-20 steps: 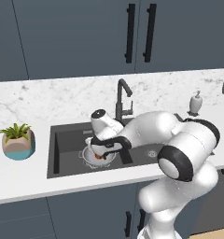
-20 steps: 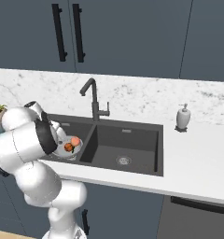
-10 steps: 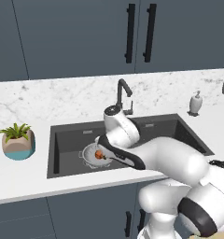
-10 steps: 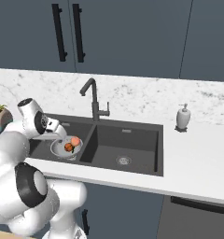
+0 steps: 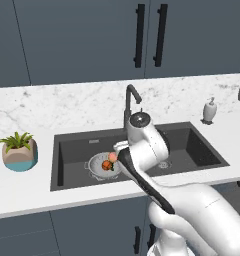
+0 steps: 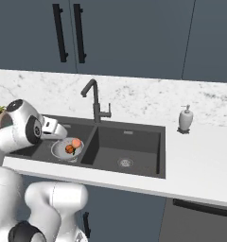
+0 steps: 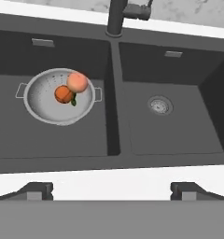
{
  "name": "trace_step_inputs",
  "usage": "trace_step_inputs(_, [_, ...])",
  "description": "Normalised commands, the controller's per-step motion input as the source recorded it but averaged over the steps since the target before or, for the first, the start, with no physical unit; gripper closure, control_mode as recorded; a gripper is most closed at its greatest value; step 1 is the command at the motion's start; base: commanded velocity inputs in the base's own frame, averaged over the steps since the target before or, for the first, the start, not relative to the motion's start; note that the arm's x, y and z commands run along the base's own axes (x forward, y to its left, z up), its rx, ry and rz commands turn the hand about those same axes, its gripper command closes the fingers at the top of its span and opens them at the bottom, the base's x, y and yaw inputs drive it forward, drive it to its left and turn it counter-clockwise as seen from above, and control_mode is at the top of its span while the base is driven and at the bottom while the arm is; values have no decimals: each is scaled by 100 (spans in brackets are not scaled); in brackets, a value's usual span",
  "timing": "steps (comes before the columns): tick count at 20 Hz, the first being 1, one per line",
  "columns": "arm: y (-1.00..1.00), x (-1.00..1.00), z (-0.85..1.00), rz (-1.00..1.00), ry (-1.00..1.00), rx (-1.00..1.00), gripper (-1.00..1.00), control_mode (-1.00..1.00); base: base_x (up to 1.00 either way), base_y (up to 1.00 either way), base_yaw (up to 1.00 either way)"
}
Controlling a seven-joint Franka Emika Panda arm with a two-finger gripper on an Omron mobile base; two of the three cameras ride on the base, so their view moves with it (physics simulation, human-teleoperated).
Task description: Put the colander in the sink, put the orange, peach in the colander, and turn on the sink faucet and pour water over the colander.
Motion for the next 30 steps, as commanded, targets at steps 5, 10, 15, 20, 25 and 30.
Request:
trace_step_inputs(5, [-23, -31, 57, 2, -26, 4, -100, -100, 0, 0, 0])
trace_step_inputs(10, [-29, -10, 64, 0, 4, 39, -100, -100, 0, 0, 0])
trace_step_inputs(15, [-29, -15, 61, 0, 16, 54, -100, -100, 0, 0, 0])
trace_step_inputs(20, [-28, -13, 47, 0, 11, 46, -100, -100, 0, 0, 0])
trace_step_inputs(25, [-30, -12, 27, 2, 2, 39, -100, -100, 0, 0, 0])
trace_step_inputs(30, [-12, -6, 1, 0, 2, 32, -100, -100, 0, 0, 0])
